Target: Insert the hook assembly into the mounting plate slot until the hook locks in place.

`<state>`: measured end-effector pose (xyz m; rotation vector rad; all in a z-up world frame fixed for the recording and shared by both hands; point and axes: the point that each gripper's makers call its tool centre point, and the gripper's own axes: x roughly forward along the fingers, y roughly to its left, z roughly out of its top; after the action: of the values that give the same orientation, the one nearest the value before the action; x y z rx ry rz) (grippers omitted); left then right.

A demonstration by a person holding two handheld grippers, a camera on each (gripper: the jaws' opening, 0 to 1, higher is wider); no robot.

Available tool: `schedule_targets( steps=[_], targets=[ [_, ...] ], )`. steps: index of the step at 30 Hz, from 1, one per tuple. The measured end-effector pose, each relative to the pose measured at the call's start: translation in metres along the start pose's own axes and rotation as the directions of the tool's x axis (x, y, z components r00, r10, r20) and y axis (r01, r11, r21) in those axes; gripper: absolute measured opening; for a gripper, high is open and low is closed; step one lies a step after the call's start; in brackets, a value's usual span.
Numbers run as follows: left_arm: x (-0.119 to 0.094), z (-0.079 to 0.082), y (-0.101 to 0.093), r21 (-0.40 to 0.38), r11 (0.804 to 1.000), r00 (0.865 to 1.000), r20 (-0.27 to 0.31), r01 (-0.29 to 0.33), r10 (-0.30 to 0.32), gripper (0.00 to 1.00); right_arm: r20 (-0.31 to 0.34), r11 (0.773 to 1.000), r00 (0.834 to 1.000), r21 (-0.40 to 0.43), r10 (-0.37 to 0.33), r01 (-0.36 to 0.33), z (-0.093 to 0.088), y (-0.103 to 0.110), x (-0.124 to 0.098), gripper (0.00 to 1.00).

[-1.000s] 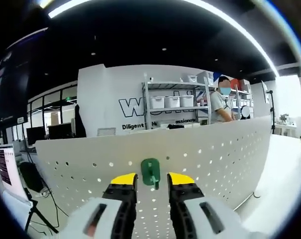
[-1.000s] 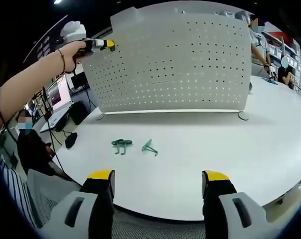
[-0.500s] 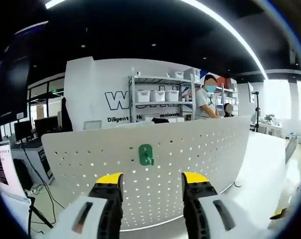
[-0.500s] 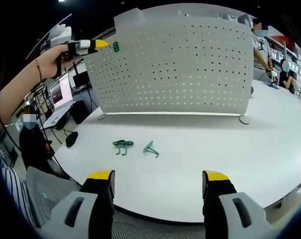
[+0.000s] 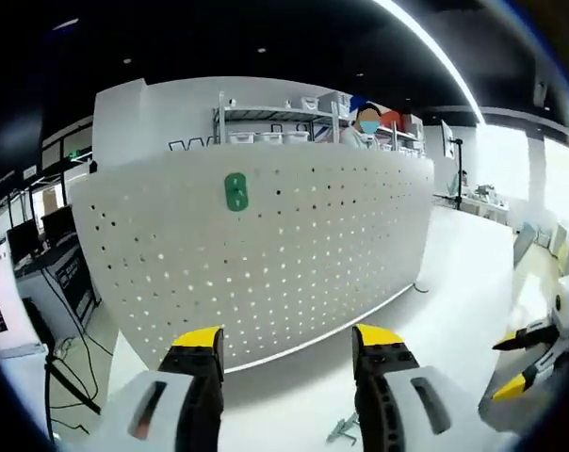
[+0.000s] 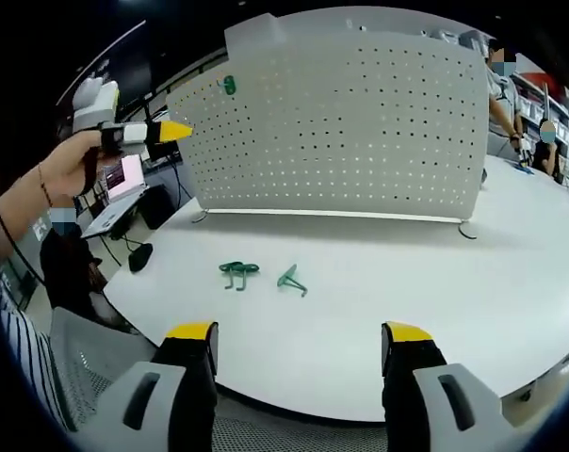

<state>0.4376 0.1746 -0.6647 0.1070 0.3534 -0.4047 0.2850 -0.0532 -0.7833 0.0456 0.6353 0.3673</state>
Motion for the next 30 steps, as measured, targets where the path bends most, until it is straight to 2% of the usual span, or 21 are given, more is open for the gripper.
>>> schedule_targets(
  steps=[8, 13, 15, 27, 30],
  targets=[
    [-0.015, -0.048, -0.012, -0.024, 0.999, 0.997, -0.07, 0.041, -0.043, 0.54, -0.006, 1.0, 1.0, -0.009, 0.007, -0.007, -0.002, 0.002, 0.0, 0.67],
    [-0.018, -0.075, -0.021, -0.007, 0.997, 0.991, -0.11, 0.076, -0.076, 0.54, -0.012, 1.0, 1.0, -0.008, 0.009, -0.009, -0.003, 0.002, 0.0, 0.67],
    [-0.019, -0.088, -0.023, -0.031, 0.996, 0.988, -0.129, 0.085, -0.088, 0.54, -0.012, 1.0, 1.0, -0.006, 0.009, -0.009, -0.003, 0.002, 0.0, 0.67],
    [-0.014, -0.141, -0.044, -0.041, 0.986, 0.968, -0.186, 0.161, -0.166, 0.54, -0.028, 1.0, 1.0, 0.005, 0.01, -0.01, -0.005, 0.0, 0.001, 0.67],
    [-0.009, -0.151, -0.048, -0.045, 0.982, 0.963, -0.191, 0.183, -0.188, 0.47, -0.03, 1.0, 1.0, 0.011, 0.006, -0.006, -0.006, -0.001, 0.0, 0.67]
  ],
)
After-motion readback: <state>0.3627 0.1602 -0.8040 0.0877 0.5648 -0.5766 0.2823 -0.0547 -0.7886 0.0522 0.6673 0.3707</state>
